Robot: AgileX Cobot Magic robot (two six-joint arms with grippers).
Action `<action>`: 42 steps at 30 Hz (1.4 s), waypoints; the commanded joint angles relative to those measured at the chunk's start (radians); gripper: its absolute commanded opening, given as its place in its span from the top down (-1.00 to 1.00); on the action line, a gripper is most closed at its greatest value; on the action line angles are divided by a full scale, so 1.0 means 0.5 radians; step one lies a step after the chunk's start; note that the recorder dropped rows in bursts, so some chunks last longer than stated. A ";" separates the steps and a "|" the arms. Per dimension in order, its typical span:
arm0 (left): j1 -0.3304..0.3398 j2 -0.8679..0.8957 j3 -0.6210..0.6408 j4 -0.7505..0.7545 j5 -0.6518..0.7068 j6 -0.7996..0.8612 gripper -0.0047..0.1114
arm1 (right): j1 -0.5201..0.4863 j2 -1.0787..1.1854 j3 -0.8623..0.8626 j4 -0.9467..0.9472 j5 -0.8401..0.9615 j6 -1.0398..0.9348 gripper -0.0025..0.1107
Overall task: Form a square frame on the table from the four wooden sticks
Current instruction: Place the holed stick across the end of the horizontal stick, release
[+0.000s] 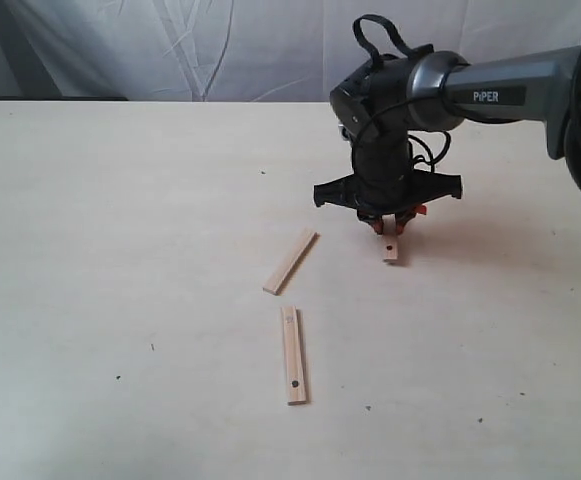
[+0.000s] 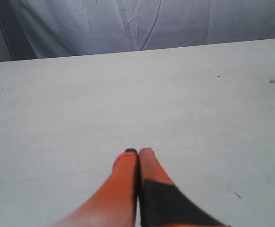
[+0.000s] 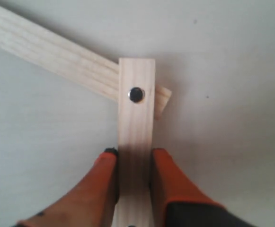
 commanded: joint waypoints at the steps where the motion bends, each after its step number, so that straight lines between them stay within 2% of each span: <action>1: 0.004 -0.013 0.011 0.004 -0.019 -0.012 0.92 | -0.021 -0.100 -0.011 -0.049 0.026 -0.187 0.96; 5: 0.004 -0.013 0.011 0.004 -0.019 -0.012 0.92 | -0.018 -0.256 0.057 0.142 0.106 -0.513 0.96; 9: 0.004 -0.013 0.011 0.004 -0.019 -0.012 0.92 | -0.021 -0.334 0.336 0.189 -0.028 -0.871 0.96; 15: 0.004 -0.013 0.011 0.004 -0.019 -0.012 0.92 | -0.041 -0.325 0.454 0.195 -0.295 -0.890 0.96; 30: 0.004 -0.013 0.011 0.004 -0.019 -0.012 0.92 | -0.104 -0.218 0.454 0.123 -0.422 -0.873 0.95; 34: 0.004 -0.013 0.011 0.004 -0.019 -0.012 0.92 | -0.104 -0.214 0.454 0.090 -0.430 -0.775 0.76; 38: 0.004 -0.013 0.011 0.004 -0.019 -0.012 0.92 | -0.104 -0.214 0.454 0.081 -0.430 -0.703 0.40; 42: 0.004 -0.013 0.011 0.004 -0.019 -0.012 0.92 | -0.104 -0.214 0.454 0.081 -0.424 -0.534 0.37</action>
